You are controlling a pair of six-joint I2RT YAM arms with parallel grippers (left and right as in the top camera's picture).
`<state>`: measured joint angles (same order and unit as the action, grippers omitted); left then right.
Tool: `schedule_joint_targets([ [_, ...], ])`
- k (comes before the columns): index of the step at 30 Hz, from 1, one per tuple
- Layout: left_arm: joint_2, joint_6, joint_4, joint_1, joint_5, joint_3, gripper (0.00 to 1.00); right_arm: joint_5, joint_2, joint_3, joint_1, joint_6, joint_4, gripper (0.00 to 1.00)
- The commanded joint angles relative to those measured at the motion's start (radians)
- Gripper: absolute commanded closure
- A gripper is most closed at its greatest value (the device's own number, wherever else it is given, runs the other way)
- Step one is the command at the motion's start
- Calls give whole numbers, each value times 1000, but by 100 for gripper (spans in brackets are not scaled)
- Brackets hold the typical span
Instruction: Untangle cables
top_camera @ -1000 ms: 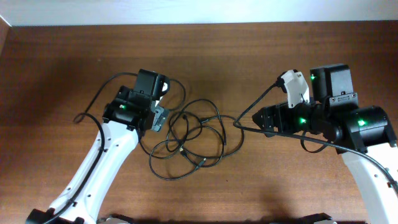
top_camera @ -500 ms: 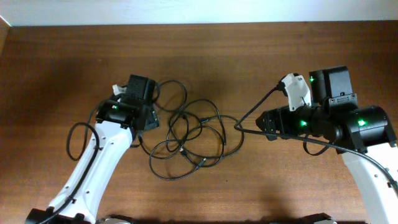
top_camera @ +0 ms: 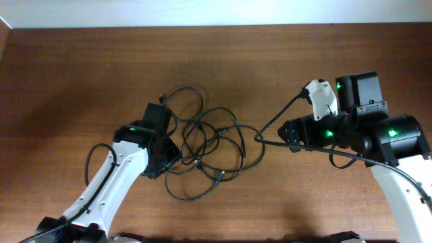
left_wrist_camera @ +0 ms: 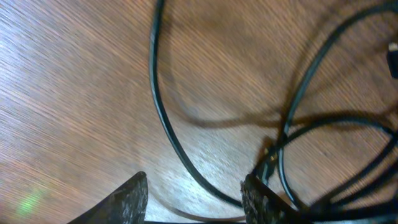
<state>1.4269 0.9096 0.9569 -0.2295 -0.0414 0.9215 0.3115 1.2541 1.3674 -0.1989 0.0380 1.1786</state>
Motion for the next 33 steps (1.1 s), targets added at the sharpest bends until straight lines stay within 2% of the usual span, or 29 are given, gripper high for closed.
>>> schedule_joint_targets([
  [1, -11, 54, 4, 2, -71, -19, 51, -9, -1, 11, 3, 16, 1, 7],
  [2, -11, 90, 2, 2, -71, -30, 50, -10, -1, 11, 3, 18, 1, 7],
  [3, -11, 121, -6, 3, -70, -43, 41, -10, -1, 11, 3, 19, 1, 7],
  [4, -11, 157, -6, 5, -61, -60, 28, -9, -1, 11, 3, 30, 2, 7],
  [7, -11, 198, -6, 6, -40, -83, 13, -10, -1, 11, 3, 37, 5, 7],
  [9, -11, 201, -5, 10, -40, -88, 9, -10, -1, 11, 3, 37, 5, 7],
  [11, -11, 204, -5, 10, -41, -88, 14, -10, -1, 11, 3, 37, 4, 7],
  [13, -11, 208, -5, 10, -40, -88, 13, -10, -1, 11, 3, 37, 4, 7],
  [16, -11, 238, -6, 10, 1, -89, 1, -10, -1, 11, 3, 37, 5, 7],
  [24, -11, 256, -13, 103, 34, -89, 1, -10, -1, 11, 3, 37, 8, 7],
  [33, 25, 256, -34, 110, 42, -103, 1, -9, -1, 11, 3, 37, 7, 7],
])
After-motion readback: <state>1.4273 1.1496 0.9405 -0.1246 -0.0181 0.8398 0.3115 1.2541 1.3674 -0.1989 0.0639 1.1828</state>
